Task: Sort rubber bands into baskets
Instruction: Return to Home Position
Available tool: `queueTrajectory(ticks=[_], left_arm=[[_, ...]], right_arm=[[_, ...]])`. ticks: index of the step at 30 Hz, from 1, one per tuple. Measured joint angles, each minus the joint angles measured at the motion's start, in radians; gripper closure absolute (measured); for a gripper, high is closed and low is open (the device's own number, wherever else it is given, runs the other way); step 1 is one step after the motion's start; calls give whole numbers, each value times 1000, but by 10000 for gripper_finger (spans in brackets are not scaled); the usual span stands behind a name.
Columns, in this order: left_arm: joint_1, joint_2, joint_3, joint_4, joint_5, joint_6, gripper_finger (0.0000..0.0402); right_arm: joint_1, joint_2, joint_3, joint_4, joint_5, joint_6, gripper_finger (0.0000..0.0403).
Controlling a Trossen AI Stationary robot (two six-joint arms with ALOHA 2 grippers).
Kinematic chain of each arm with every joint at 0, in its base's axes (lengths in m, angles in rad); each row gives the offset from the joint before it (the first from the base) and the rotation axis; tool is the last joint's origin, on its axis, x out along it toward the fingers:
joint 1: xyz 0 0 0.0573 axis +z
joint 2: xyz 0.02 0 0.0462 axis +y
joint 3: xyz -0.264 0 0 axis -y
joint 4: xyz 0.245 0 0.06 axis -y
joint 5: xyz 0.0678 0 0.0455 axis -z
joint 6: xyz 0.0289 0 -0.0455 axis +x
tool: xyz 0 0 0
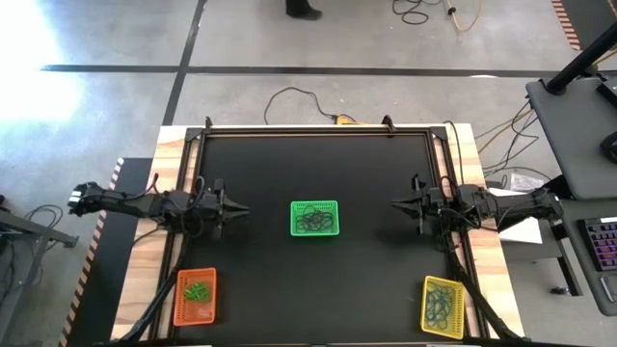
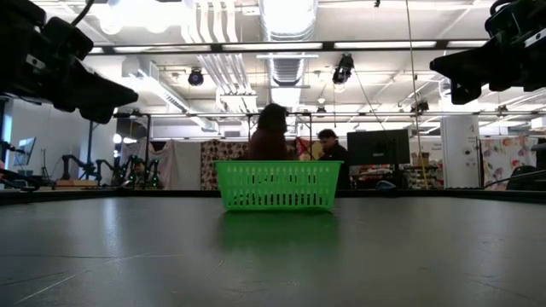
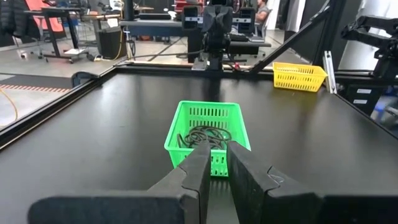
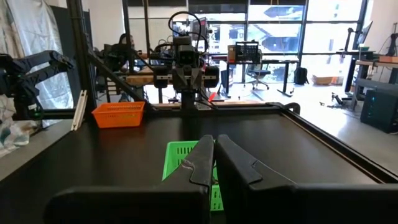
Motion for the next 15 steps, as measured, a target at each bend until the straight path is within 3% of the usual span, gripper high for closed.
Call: queueTrajectory(ticks=[15], left_arm=[[0, 15, 1, -1, 0, 0, 364]], right_arm=[[0, 0, 0, 0, 0, 0, 394]])
